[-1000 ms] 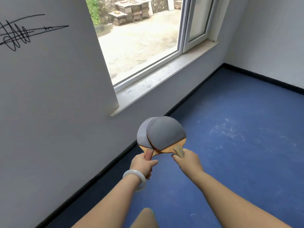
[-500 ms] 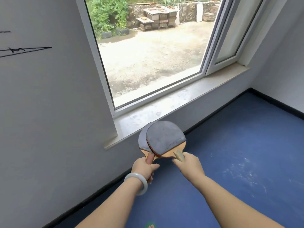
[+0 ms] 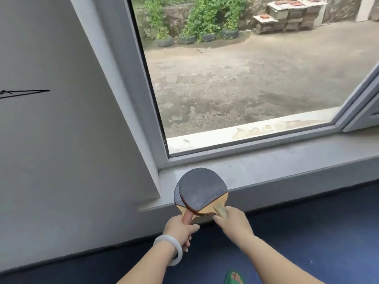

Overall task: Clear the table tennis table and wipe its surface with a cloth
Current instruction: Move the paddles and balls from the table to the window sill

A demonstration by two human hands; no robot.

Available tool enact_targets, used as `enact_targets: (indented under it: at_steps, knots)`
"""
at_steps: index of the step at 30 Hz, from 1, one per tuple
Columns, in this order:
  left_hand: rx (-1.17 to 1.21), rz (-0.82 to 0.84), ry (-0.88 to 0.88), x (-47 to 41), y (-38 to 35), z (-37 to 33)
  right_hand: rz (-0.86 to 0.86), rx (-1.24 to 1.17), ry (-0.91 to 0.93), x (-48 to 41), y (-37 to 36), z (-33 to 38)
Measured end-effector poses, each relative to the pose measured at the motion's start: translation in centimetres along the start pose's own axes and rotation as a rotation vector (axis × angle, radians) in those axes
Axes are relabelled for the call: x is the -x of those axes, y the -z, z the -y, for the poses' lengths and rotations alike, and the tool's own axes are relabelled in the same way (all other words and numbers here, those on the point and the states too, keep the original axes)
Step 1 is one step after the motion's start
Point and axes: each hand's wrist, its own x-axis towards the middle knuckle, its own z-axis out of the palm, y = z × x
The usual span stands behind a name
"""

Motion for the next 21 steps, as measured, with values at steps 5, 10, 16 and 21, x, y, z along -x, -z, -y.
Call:
enact_targets:
  at_steps: [5, 10, 16, 21]
  knots:
    - [0.079, -0.080, 0.070, -3.1, -0.9, -1.9, 0.128, 0.055, 0.083, -6.0, 0.9, 0.7]
    - [0.102, -0.109, 0.146, -6.7, -1.0, -2.2, 0.213, 0.096, 0.084, -10.2, -0.5, 1.2]
    - [0.098, -0.100, 0.183, -10.4, -0.6, -2.0, 0.241, 0.077, 0.041, -13.6, -2.5, 1.4]
    - [0.082, -0.089, 0.188, -12.2, -0.5, -1.7, 0.259, 0.078, 0.029, -15.2, -3.5, 1.4]
